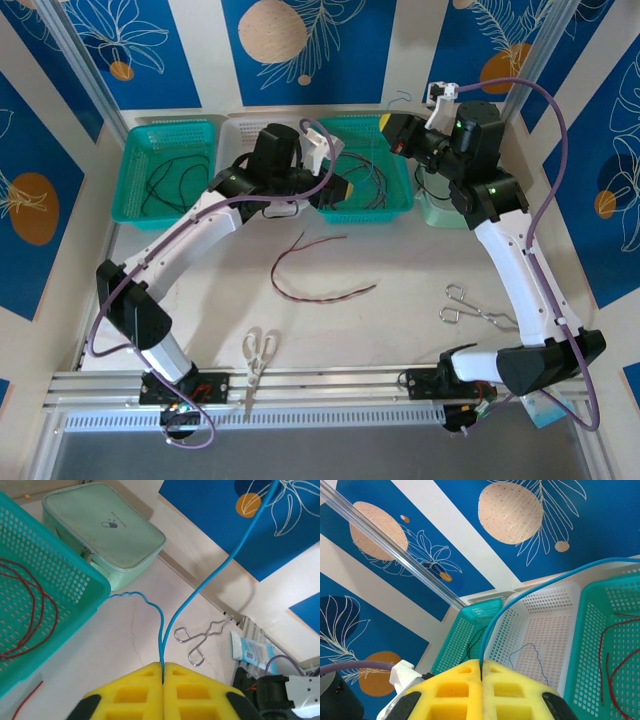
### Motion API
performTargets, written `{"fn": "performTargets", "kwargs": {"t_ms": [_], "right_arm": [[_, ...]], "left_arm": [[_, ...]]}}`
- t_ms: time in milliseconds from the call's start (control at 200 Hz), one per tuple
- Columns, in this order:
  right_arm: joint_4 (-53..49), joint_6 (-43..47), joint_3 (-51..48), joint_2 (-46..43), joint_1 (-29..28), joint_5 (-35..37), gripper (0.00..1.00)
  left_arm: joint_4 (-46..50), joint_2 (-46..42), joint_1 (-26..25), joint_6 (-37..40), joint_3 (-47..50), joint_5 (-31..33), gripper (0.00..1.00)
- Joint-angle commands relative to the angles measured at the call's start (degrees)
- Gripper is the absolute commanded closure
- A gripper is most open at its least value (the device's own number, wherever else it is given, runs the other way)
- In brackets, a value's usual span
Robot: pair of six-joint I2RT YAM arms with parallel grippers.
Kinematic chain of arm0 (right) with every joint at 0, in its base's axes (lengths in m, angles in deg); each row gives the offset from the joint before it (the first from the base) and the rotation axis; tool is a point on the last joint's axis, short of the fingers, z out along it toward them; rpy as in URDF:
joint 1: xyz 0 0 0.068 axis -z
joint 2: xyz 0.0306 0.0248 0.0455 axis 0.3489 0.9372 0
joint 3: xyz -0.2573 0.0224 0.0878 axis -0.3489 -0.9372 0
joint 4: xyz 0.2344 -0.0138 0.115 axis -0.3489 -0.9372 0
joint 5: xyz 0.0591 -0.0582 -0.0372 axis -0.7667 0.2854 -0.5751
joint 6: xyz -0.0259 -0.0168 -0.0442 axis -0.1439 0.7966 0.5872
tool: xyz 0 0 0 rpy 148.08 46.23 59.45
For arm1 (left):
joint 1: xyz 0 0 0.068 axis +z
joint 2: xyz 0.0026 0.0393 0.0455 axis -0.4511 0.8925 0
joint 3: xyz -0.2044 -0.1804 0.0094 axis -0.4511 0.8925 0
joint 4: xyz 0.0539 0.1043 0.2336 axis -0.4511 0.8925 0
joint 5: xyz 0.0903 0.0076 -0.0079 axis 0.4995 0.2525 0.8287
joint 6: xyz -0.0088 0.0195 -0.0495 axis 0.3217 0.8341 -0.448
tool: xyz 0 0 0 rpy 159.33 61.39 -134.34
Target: Untangle the cables
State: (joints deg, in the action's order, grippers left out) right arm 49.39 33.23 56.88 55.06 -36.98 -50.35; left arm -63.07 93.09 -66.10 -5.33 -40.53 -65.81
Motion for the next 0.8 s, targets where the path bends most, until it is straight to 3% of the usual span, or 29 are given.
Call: {"fn": "performTargets", "kwargs": {"t_ms": [0, 95, 260, 395, 530, 615, 650, 725, 750, 795], "right_arm": [[-0.02, 1.18, 1.41, -0.81, -0.32, 0.56, 1.0], [0.38, 1.19, 0.29, -2.06, -0.37, 2.07, 1.0], [-0.2, 2.3, -0.99, -3.71, -0.41, 5.44, 1.0], [-0.46, 2.84, -1.59, -3.76, -0.54, 5.96, 1.0], [-0.29, 3.52, -2.36, -5.11, -0.37, 9.9, 1.0], [0.06, 3.74, -2.5, -5.35, 0.07, 9.61, 1.0], [-0.1, 3.79, -2.11, -5.13, 0.2, 8.94, 1.0], [0.42, 3.7, -1.59, -4.41, 0.12, 7.55, 1.0], [0.86, 3.53, -1.33, -4.04, 0.02, 7.1, 1.0], [1.27, 3.39, -0.65, -3.17, -0.21, 6.41, 1.0]], "left_arm": [[-0.58, 0.45, -0.19, -1.43, -1.38, 3.75, 1.0], [-4.62, 0.26, 1.07, -8.47, 0.72, 6.37, 1.0], [-16.71, 1.26, 4.91, -31.36, 7.64, 5.61, 1.0], [-13.36, 4.52, 5.09, -33.1, 5.16, 3.99, 1.0], [-21.81, 3.35, 5.71, -38.63, 11.34, 5.19, 1.0], [-22.2, 3.21, 6.17, -39.99, 12.52, 5.57, 1.0], [-21.84, 3.3, 6.24, -40.21, 12.68, 5.46, 0.9], [-22.26, 3.23, 6.41, -40.47, 13.32, 5.42, 0.78], [-23.02, 3.11, 6.42, -40.76, 13.76, 5.35, 0.69], [-24.6, 2.72, 6.58, -41.0, 14.55, 5.01, 0.65]]}}
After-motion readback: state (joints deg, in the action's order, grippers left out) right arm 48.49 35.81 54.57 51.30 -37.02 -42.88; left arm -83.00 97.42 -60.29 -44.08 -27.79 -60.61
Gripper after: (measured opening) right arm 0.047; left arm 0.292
